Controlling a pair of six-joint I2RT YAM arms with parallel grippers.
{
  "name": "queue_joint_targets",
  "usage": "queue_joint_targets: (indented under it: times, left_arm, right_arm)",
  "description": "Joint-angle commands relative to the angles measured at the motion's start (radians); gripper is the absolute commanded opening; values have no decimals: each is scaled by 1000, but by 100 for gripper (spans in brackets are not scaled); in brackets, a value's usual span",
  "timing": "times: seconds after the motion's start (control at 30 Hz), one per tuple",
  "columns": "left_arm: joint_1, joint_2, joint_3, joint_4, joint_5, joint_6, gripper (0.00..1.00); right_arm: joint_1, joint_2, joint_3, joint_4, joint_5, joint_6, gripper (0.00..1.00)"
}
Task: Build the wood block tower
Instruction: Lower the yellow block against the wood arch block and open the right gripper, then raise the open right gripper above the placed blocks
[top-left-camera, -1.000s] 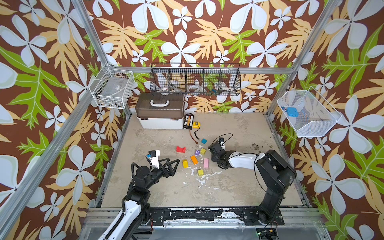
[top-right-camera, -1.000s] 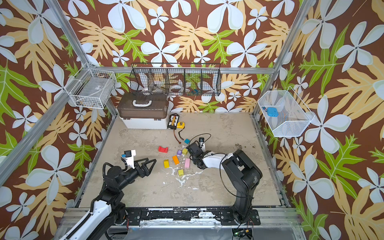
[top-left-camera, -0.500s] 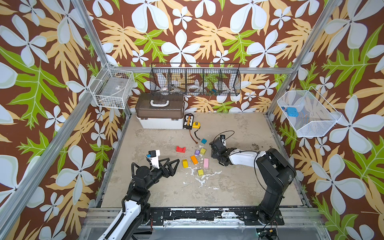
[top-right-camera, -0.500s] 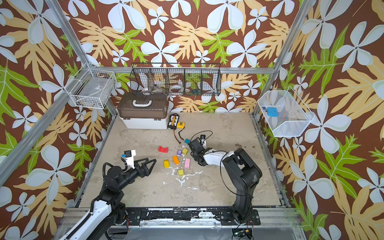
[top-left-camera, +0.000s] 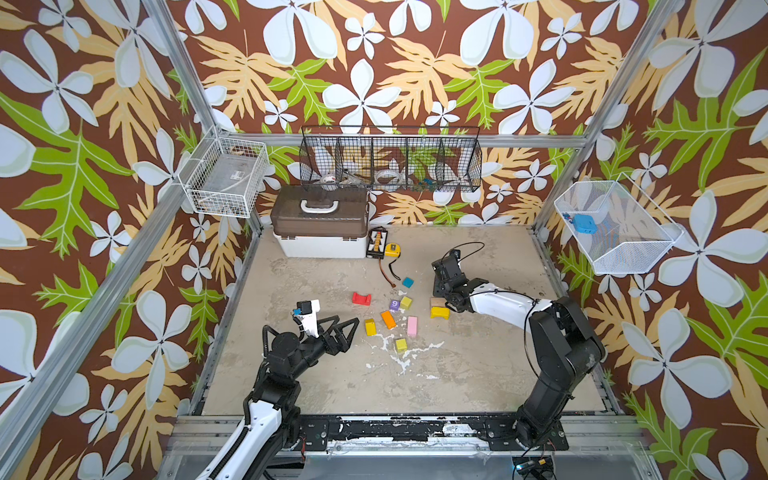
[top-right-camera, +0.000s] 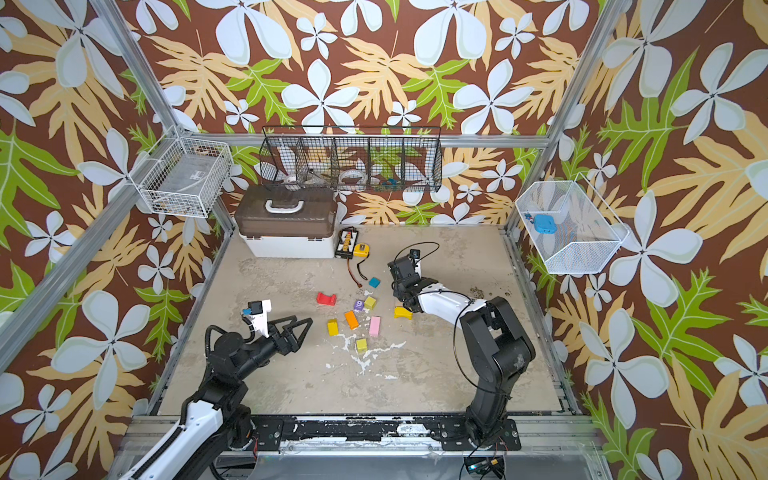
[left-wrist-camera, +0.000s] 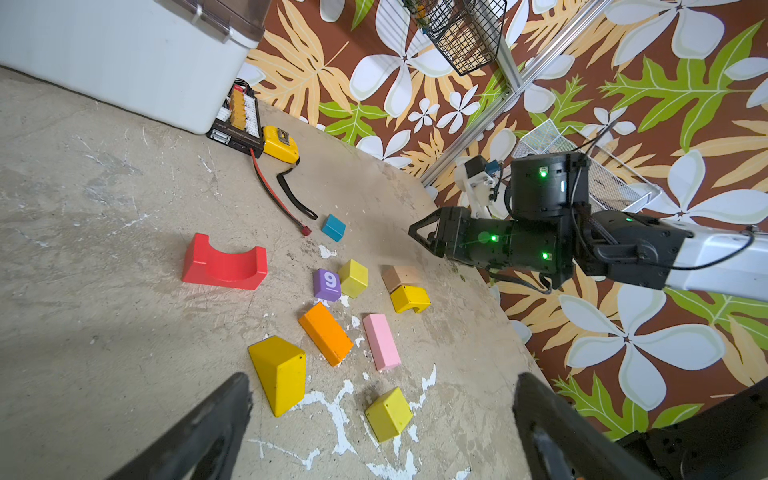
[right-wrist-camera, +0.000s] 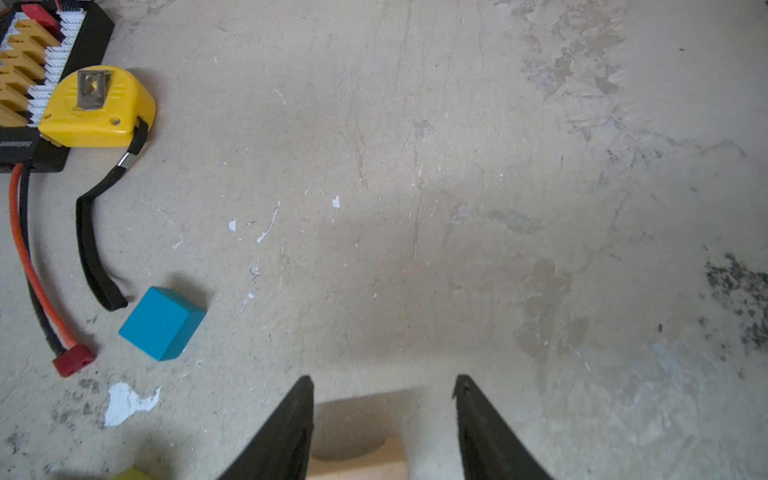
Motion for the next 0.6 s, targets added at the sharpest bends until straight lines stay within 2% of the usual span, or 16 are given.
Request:
queue_joint_targets:
  times: [0.0,0.27,0.57]
  left_arm:
    - [0,0,5,-3,9,7,100]
    - [0,-3,8,-5,7,7,100]
    - [0,-6,10,-12,-2,11,100]
  right_arm:
    - [-19,26,35,-51,-78,-59,47]
    - [-21,81,78,-83,-103,-95,33]
    - [-25,115,76,-74,-112,-98,26]
